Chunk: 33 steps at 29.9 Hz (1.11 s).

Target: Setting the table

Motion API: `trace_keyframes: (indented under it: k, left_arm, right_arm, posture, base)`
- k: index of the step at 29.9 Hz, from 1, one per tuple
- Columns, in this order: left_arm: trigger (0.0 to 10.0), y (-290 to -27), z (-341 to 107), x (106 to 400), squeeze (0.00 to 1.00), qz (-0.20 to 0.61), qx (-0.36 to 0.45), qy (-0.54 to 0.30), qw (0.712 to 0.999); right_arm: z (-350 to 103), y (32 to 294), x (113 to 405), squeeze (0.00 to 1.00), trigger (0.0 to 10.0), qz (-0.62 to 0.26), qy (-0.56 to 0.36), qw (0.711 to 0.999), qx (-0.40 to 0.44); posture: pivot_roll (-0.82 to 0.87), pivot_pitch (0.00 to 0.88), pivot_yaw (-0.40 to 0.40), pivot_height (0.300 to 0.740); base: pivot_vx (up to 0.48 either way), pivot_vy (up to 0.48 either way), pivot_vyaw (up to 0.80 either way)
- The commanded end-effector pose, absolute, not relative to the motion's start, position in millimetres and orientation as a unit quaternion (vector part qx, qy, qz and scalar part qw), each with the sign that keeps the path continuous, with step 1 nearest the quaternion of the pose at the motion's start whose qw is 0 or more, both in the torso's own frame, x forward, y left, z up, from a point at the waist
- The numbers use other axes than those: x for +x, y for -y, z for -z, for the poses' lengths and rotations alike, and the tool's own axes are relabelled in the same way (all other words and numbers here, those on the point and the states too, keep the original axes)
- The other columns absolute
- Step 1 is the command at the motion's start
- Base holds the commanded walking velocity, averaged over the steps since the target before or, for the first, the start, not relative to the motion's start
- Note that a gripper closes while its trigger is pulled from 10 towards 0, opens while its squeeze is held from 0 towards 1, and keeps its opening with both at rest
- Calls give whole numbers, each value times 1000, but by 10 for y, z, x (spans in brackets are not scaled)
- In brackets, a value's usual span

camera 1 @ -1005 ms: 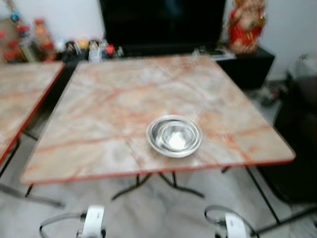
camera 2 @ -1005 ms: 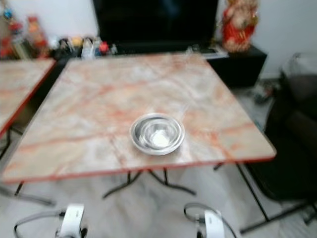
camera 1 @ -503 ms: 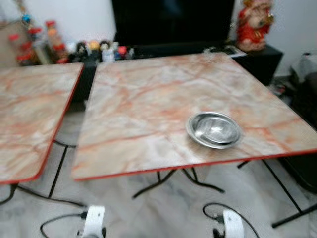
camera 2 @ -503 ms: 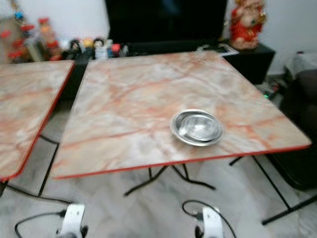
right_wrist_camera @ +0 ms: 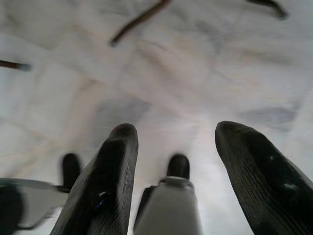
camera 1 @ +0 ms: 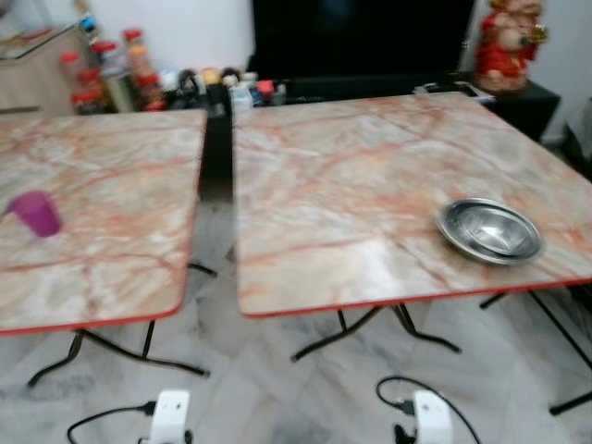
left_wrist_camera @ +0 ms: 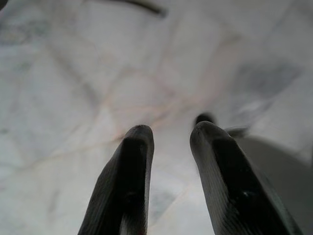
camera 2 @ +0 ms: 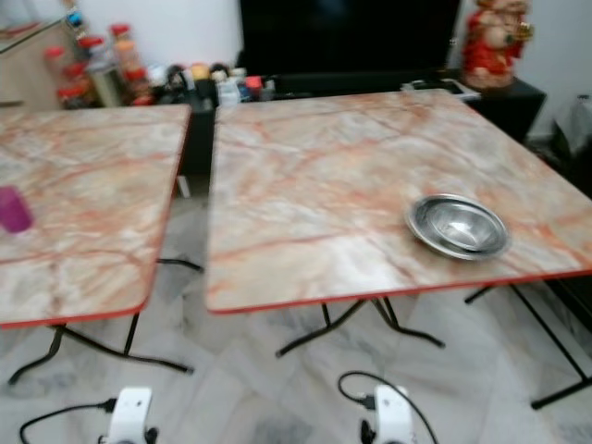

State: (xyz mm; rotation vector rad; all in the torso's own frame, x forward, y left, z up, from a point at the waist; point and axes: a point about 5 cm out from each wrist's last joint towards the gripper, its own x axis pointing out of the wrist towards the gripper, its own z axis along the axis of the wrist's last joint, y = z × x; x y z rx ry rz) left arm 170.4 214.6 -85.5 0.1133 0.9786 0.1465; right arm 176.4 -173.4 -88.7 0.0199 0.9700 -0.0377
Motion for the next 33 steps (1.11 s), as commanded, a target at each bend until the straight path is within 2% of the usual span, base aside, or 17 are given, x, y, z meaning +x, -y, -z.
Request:
trace_keyframes:
  k: [1,21,28,33]
  left_arm:
    - [10000,-2092,833,1777,0,-69,50,-462,883]
    - [10000,-2120,824,1783,0,-74,51,-461,883]
    - [10000,-2131,823,1781,0,-75,50,-461,883]
    - [10000,-2136,810,1807,0,-77,50,-457,885]
  right_arm:
    - [865,1867,1778,0,10000,34,-461,887,2]
    - [868,1849,1777,0,10000,27,-464,886,-11]
    - [873,1832,1770,0,10000,26,-463,886,-9]
    - [867,1834,1782,0,10000,30,-462,886,-3]
  posture:
    - [13,0,3,740]
    - [24,0,3,740]
    - [26,0,5,740]
    - [27,0,4,740]
  base:
    - [0,480,0]
    - [0,480,0]
    - [0,480,571]
    - [0,480,0]
